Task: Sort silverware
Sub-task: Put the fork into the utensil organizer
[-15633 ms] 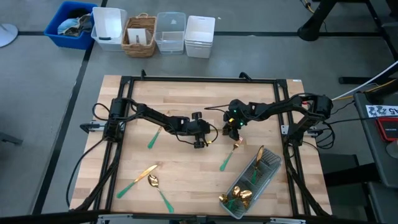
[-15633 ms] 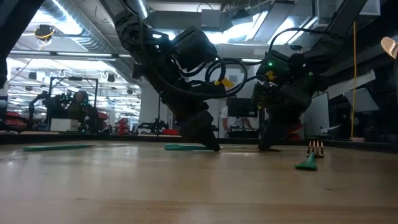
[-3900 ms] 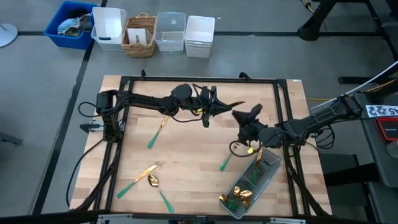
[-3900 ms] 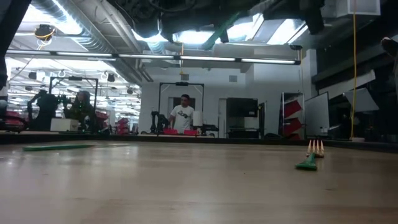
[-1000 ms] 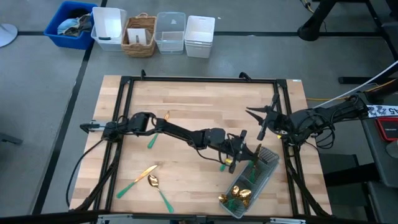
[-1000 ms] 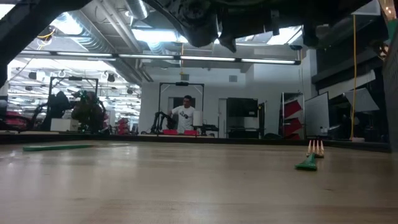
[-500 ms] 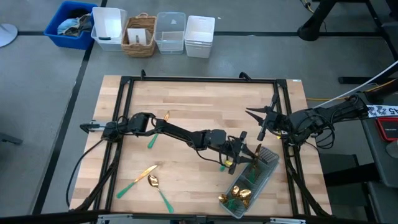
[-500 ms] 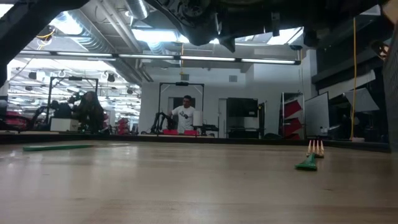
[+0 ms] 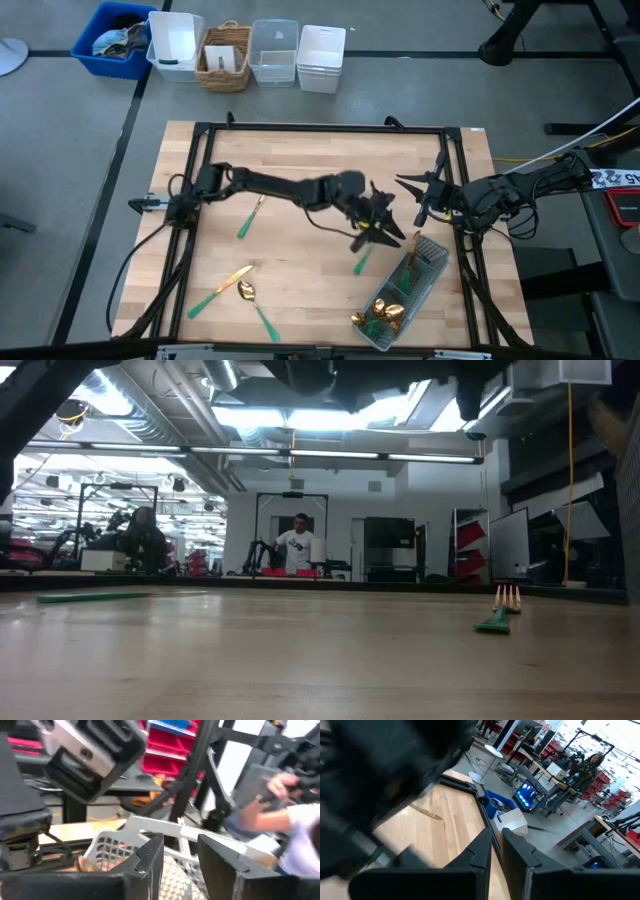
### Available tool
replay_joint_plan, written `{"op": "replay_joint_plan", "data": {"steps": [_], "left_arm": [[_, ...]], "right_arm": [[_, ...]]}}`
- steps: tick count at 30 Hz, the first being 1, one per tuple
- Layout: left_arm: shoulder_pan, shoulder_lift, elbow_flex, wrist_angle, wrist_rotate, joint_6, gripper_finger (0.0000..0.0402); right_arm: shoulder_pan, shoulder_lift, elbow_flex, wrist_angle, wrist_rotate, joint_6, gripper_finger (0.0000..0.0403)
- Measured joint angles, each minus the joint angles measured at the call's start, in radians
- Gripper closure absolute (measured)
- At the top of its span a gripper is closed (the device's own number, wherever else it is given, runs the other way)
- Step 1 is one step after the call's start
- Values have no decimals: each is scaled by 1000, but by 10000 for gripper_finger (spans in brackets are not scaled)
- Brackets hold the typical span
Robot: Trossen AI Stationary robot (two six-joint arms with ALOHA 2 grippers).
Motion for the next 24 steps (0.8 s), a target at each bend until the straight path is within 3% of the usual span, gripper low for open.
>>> {"op": "replay_joint_plan", "data": {"steps": [4,8,12,18,24], "left_arm": [[45,-45,1,-227,63,79,295],[85,-40,-1,-478,63,212,300],[107,-20,-8,-598,60,344,306],[109,10,-70,-542,50,514,309],[107,32,-137,-414,-88,559,310]], "right_arm": [[0,0,0,-34,0,40,359],[0,0,0,-104,-2,101,359],[0,1,0,-185,-37,178,359],[0,2,0,-263,-36,259,359],[0,18,-1,-272,-46,337,359]]}}
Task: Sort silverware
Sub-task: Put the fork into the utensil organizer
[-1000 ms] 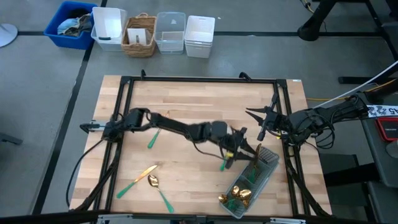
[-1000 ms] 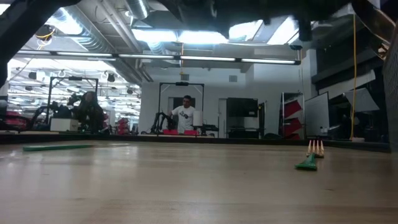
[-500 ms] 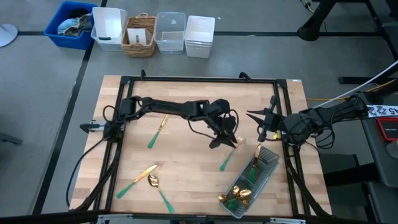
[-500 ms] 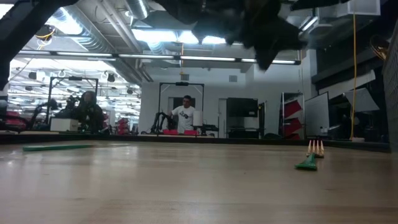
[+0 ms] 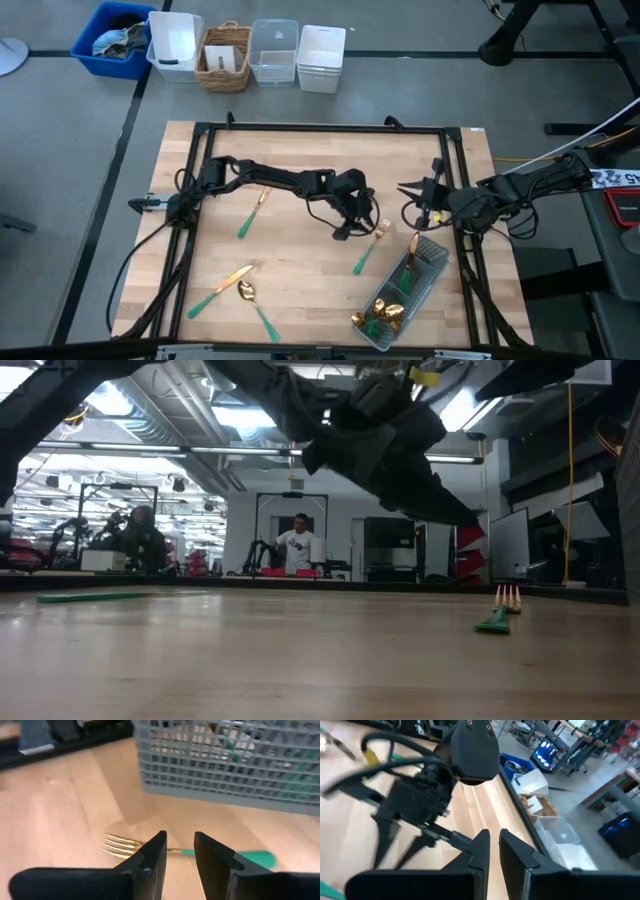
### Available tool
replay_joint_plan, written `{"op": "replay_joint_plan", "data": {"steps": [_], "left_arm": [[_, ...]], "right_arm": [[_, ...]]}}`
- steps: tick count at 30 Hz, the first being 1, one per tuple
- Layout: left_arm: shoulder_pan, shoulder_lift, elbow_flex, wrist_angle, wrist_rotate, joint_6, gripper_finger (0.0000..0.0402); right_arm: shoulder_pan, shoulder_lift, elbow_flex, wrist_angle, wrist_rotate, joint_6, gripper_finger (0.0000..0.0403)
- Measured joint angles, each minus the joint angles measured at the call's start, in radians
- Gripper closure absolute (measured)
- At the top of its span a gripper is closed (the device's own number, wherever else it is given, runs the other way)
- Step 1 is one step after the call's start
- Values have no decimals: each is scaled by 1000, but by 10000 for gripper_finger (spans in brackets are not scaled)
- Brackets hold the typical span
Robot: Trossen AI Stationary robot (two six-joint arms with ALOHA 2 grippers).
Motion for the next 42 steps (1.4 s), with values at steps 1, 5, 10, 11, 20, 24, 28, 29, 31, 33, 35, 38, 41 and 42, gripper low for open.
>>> {"op": "replay_joint_plan", "data": {"steps": [1,5,10,11,20,24,28,29,31,33,35,38,41,42], "left_arm": [[-1,6,-4,26,-5,1,311],[-11,26,-10,103,-7,-21,311],[-46,76,-11,120,-6,17,311],[-54,85,-11,122,-7,36,311],[-85,119,-10,223,4,131,311],[-82,136,-10,268,6,151,312],[-83,153,-11,272,9,160,312],[-83,155,-11,271,9,157,312],[-84,174,-11,289,9,150,312],[-85,189,-11,288,9,147,312],[-85,204,-11,289,9,147,312],[-84,211,-11,272,0,134,312],[-80,207,-10,235,-19,129,312],[-75,199,-10,205,-21,128,312]], "right_arm": [[0,1,0,0,-5,21,359],[0,21,0,-5,-15,84,359],[0,45,0,-6,-28,127,359],[0,52,0,-6,-36,127,359],[0,87,0,0,-52,127,359],[0,92,0,-1,-52,126,359],[0,95,0,-2,-63,126,359],[0,96,0,-2,-71,126,359],[0,99,0,-3,-78,126,359],[0,101,0,-2,-78,126,359],[0,101,0,-2,-81,126,359],[0,101,0,-3,-87,126,359],[0,101,0,-3,-99,126,359],[0,101,0,-2,-105,126,359]]}}
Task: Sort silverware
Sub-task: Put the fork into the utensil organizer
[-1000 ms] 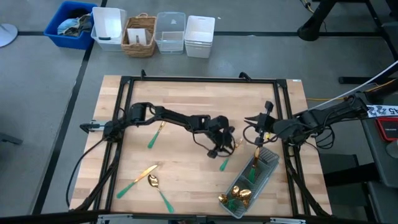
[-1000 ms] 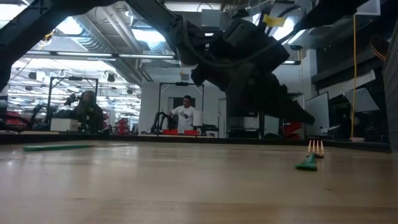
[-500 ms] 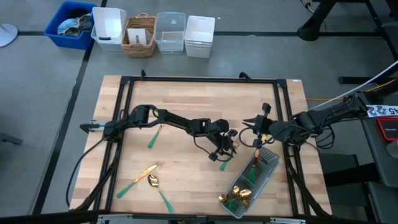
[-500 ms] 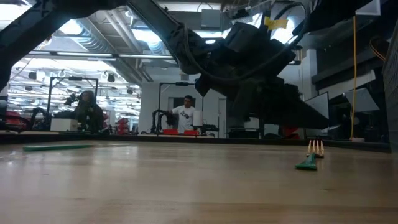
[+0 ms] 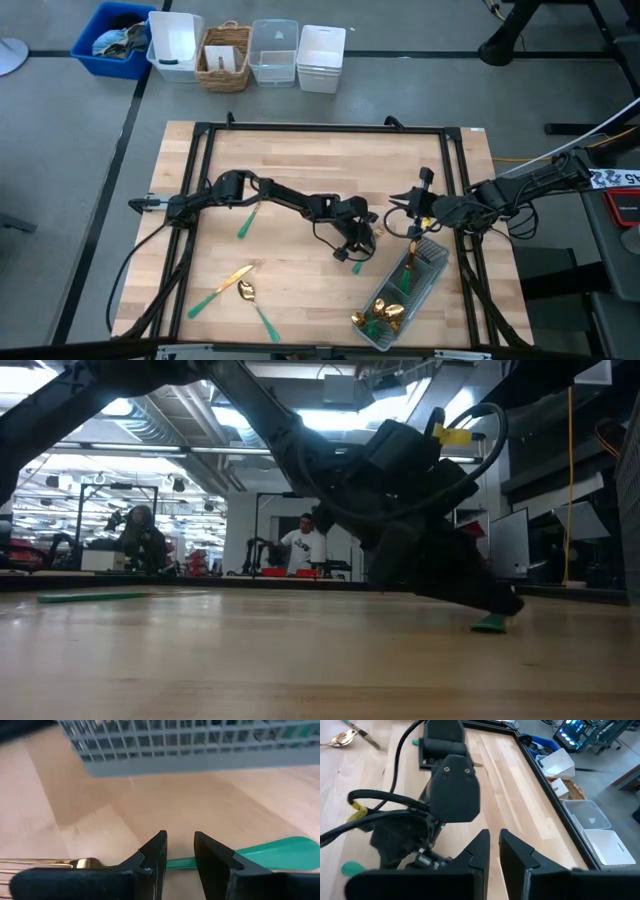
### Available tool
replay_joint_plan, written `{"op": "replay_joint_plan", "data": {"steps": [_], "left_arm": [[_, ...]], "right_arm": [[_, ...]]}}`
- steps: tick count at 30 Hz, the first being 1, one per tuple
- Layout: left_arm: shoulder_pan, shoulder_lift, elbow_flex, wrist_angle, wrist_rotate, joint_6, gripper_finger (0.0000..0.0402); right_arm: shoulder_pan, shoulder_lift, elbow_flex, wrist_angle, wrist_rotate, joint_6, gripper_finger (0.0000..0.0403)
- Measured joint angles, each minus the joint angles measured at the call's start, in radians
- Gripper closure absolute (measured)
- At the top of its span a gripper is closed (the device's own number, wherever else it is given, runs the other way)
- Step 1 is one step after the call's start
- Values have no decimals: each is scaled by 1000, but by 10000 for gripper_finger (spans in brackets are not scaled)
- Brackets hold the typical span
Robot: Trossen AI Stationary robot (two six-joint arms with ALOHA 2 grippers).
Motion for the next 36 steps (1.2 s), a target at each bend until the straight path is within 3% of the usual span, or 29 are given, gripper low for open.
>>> {"op": "replay_joint_plan", "data": {"steps": [14,22,29,36], "left_arm": [[95,-101,1,-411,-5,-10,312],[95,-144,-3,-448,-18,-26,312],[80,-185,-1,-490,-27,-211,312],[76,-225,2,-593,-243,-605,312]], "right_arm": [[0,0,0,-5,0,-1,359],[0,0,0,-3,1,-1,359],[0,0,0,-4,1,34,359],[0,-1,1,-10,1,61,359]]}}
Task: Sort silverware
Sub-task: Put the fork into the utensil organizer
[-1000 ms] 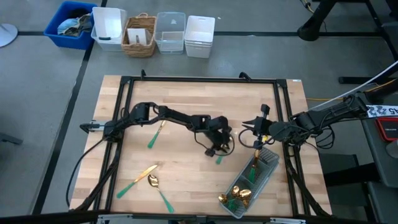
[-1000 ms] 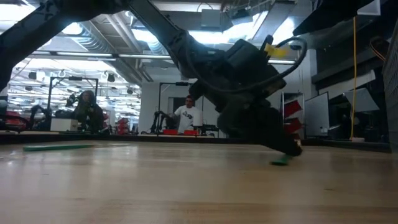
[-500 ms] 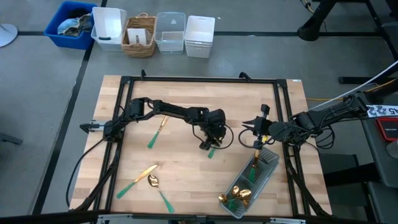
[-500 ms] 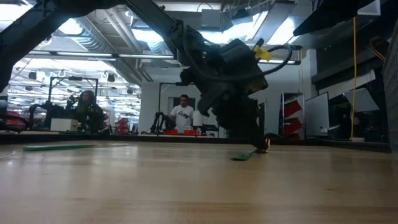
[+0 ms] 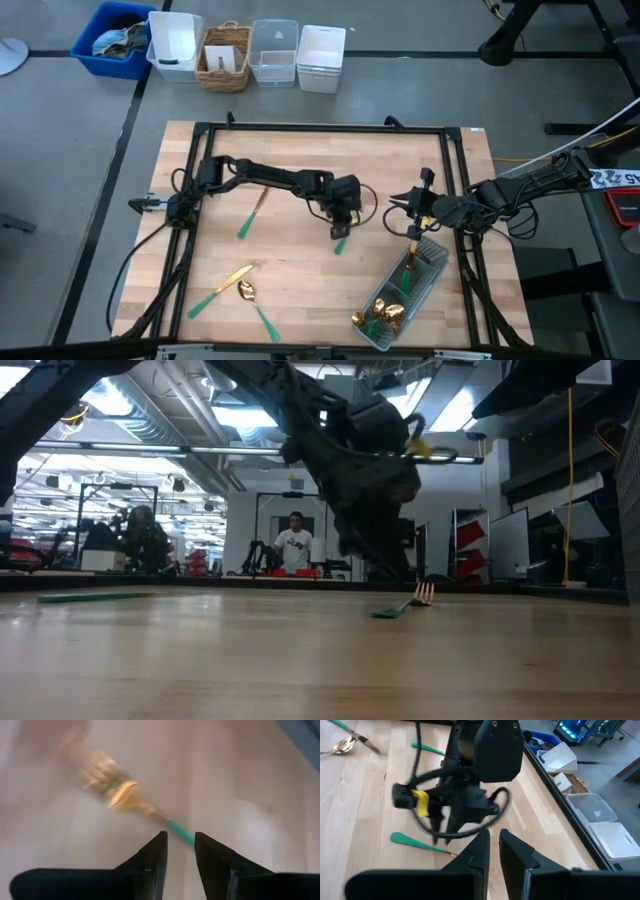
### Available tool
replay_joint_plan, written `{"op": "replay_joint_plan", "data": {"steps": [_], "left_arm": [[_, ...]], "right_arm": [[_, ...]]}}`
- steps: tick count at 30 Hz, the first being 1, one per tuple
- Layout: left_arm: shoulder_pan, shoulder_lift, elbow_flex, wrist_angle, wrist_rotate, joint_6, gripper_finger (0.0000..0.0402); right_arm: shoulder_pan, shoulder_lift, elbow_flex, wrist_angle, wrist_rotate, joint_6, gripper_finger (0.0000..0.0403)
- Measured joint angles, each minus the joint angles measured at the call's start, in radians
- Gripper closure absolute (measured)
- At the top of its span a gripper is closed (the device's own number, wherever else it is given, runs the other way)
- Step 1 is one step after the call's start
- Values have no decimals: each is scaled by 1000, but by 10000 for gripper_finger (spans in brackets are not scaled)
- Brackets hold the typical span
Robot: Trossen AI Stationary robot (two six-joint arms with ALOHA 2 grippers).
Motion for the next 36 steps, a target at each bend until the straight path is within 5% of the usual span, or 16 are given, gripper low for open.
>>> {"op": "replay_joint_plan", "data": {"steps": [5,36], "left_arm": [[0,0,2,18,-88,-199,312],[-35,79,3,145,-184,-219,311]], "right_arm": [[0,0,0,-20,0,-1,359],[0,-1,0,-77,-106,-1,359]]}}
